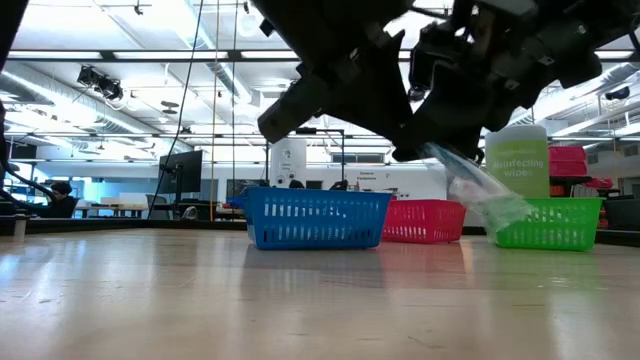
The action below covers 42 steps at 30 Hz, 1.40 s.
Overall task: Pick & Place Travel size toiletries
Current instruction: Put the blue toothbrush into the green bin
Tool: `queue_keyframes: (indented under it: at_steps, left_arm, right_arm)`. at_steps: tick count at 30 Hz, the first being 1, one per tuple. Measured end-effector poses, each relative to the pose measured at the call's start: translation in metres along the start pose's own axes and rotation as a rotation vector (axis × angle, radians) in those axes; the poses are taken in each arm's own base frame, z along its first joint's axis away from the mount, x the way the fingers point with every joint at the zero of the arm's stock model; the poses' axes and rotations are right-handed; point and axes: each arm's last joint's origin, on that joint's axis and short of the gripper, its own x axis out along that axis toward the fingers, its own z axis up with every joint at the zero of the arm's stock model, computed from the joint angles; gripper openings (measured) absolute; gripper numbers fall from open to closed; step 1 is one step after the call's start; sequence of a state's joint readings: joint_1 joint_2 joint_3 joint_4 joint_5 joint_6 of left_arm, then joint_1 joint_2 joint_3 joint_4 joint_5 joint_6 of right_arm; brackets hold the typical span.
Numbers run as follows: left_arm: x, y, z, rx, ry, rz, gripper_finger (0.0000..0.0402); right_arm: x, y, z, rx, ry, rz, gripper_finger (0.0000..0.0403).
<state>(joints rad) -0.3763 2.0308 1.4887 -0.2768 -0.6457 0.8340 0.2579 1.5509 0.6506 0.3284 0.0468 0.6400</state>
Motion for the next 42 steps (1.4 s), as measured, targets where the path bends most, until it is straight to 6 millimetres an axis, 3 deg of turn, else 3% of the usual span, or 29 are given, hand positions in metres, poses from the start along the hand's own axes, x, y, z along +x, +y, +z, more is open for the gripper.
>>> queue_keyframes:
  at_steps: [5, 9, 15, 19, 22, 26, 31, 42]
  left_arm:
    - [0.000, 0.001, -0.003, -0.068, 0.071, 0.066, 0.0106]
    - [-0.008, 0.006, 0.001, -0.147, 0.114, 0.154, 0.0108]
    - [-0.048, 0.032, 0.004, -0.297, 0.041, 0.211, 0.0100]
    - [-0.076, 0.053, -0.010, -0.478, 0.009, 0.201, 0.0094]
    - [-0.094, 0.067, -0.024, -0.626, 0.001, 0.180, 0.0088]
    - [-0.109, 0.073, -0.042, -0.789, 0.016, 0.175, 0.0082]
    - [-0.114, 0.066, -0.057, -0.844, 0.043, 0.184, 0.0085]
    - [-0.109, 0.051, -0.066, -0.919, 0.074, 0.179, 0.0087]
  right_arm:
    - [-0.006, -0.009, 0.007, 0.041, -0.013, -0.059, 0.0054]
    - [-0.023, -0.014, 0.016, 0.053, -0.051, -0.159, 0.0054]
    - [-0.071, -0.012, 0.028, 0.004, -0.133, -0.325, 0.0054]
    - [-0.107, -0.015, 0.029, 0.011, -0.206, -0.480, 0.0054]
    - [-0.122, -0.021, 0.020, 0.046, -0.261, -0.588, 0.0054]
    - [-0.121, -0.037, -0.002, 0.083, -0.276, -0.700, 0.0054]
    - [-0.116, -0.059, -0.027, 0.094, -0.256, -0.803, 0.0054]
    - [-0.116, -0.067, -0.038, 0.112, -0.122, -0.819, 0.0071]
